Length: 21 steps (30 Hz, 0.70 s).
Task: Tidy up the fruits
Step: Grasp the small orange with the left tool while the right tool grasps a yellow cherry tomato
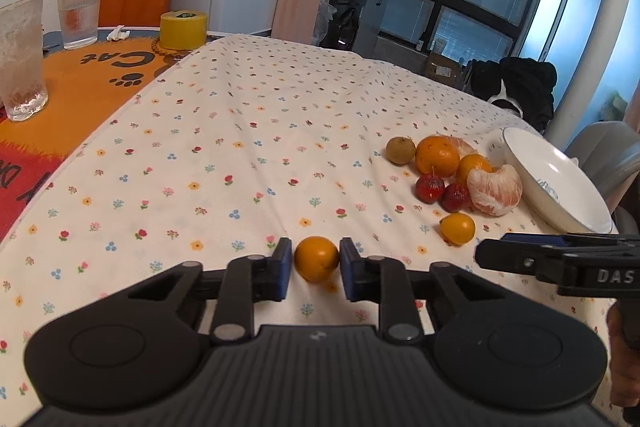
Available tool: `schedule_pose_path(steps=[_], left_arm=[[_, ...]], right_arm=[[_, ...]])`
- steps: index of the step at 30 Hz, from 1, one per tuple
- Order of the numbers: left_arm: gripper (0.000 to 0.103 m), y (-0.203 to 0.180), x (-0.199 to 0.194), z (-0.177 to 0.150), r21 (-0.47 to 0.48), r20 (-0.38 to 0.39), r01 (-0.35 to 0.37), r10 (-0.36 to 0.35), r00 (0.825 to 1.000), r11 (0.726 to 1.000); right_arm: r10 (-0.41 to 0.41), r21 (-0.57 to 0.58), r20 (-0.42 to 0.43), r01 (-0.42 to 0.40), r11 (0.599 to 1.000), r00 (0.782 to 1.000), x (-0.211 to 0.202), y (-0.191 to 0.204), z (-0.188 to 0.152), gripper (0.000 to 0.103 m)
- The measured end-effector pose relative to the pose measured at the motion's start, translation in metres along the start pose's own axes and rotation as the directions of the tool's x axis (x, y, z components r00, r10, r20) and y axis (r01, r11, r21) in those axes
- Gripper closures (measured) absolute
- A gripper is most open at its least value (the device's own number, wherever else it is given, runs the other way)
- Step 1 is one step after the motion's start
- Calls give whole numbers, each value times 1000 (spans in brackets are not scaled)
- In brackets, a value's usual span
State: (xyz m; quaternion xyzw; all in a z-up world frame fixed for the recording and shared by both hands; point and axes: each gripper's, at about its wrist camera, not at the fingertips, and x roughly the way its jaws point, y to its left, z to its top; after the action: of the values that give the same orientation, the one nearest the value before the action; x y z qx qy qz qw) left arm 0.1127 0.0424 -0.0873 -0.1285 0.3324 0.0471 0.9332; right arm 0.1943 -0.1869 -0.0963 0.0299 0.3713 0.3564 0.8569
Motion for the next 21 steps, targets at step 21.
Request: schedule_pose_path(steps=[21], left_arm=[[81,-14,-21,8,13,51,33,-34,998,999]], right_arm=[[30,-8,31,-30,1000,999,0,1,3,83]])
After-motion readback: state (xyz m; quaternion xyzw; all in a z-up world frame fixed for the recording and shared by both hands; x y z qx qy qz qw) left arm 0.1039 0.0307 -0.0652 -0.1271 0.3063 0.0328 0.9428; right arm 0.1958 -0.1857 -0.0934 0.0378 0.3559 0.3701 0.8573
